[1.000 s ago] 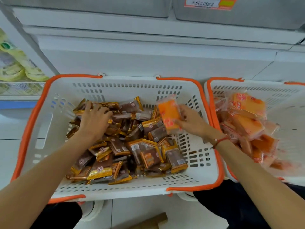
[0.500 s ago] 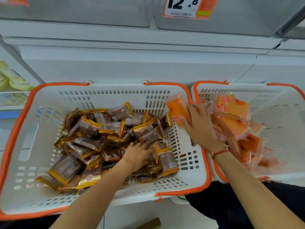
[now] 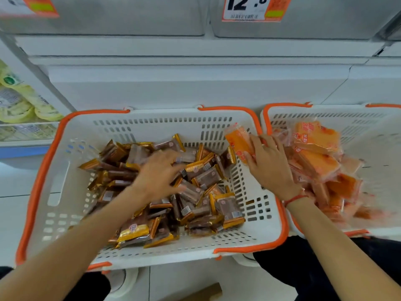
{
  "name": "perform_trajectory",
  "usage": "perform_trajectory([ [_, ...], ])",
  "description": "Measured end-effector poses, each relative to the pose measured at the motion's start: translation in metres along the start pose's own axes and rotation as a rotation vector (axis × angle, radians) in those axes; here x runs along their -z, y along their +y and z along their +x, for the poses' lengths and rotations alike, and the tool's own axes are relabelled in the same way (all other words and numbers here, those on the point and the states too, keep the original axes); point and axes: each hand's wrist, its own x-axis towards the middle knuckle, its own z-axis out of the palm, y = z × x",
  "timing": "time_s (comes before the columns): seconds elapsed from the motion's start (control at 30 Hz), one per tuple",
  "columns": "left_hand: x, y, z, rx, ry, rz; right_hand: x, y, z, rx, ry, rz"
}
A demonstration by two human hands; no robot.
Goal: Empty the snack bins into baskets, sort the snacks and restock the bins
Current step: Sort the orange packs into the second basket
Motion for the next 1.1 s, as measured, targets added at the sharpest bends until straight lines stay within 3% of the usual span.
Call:
perform_trajectory([
  [0.1, -0.031, 0.065, 0.029, -0.414, -0.339, 0.039, 0.001, -0.001, 0.000, -0.006, -0.011, 0.003],
  [0.2, -0.069, 0.078, 0.056, -0.409, -0.571, 0.233, -0.001, 0.000, -0.001, 0.007, -0.003, -0.002],
  [0.37, -0.080, 0.068, 0.056, -0.275, -0.476, 0.272, -0.001, 0.001, 0.000, 0.027, -0.016, -0.037],
  [0.53, -0.042, 0.014, 0.048, -0.026, -0.306, 0.259, -0.003, 0.004, -0.001, 0.020, 0.006, -0.015],
  [0.7, -0.010, -0.071, -0.017, 0.173, -0.414, 0.441, -0.003, 0.003, -0.001, 0.002, -0.005, -0.021],
  [0.8, -0.007, -0.084, -0.053, 0.135, -0.439, 0.439, -0.001, 0.002, 0.000, 0.004, -0.002, -0.034],
  [0.97, -0.010, -0.069, -0.046, 0.201, -0.497, 0.307, 0.000, 0.002, 0.000, 0.018, -0.016, -0.039],
  [1.07, -0.003, -0.071, -0.022, 0.327, -0.640, 0.096, -0.002, 0.002, 0.000, 0.034, -0.008, -0.049],
  [1.1, -0.003, -0.066, -0.012, 0.396, -0.587, -0.001, -0.002, 0.002, 0.001, 0.034, -0.005, -0.050],
])
